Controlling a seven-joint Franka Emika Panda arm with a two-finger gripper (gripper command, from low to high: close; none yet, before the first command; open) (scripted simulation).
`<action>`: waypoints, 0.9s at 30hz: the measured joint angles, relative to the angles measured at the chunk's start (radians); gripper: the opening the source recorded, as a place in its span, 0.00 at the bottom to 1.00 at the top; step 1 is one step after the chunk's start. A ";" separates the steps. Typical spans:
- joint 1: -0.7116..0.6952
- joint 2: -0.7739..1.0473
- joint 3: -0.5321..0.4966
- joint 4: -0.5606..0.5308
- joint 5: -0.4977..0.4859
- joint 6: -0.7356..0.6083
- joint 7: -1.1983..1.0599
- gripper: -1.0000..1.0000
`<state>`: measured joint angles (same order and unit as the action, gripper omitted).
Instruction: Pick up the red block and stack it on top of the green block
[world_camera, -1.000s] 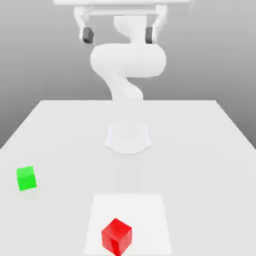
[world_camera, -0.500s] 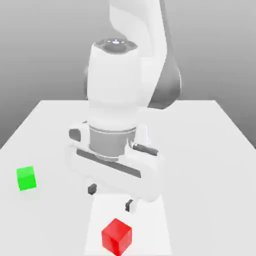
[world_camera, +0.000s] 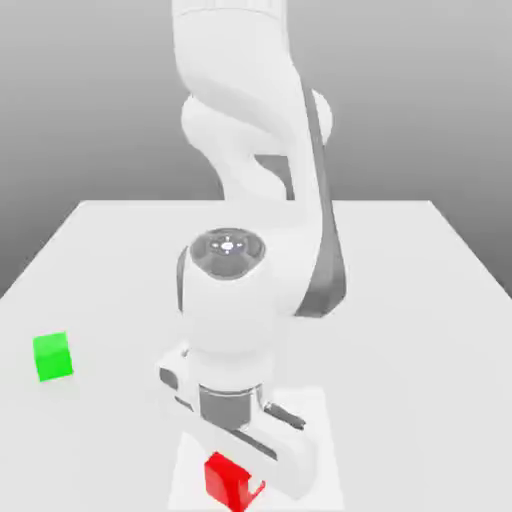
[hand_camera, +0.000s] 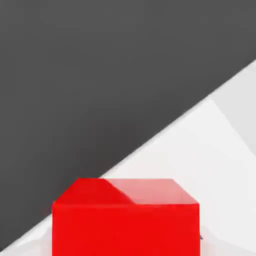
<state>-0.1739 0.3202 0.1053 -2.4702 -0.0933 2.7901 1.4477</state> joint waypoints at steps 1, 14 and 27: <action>-0.004 -0.033 0.006 -0.005 0.011 -0.028 -0.008 0.00; -0.403 -0.307 -0.234 -0.183 0.022 -0.126 -0.326 0.00; -0.560 -0.189 -0.283 -0.251 0.176 0.059 -0.580 1.00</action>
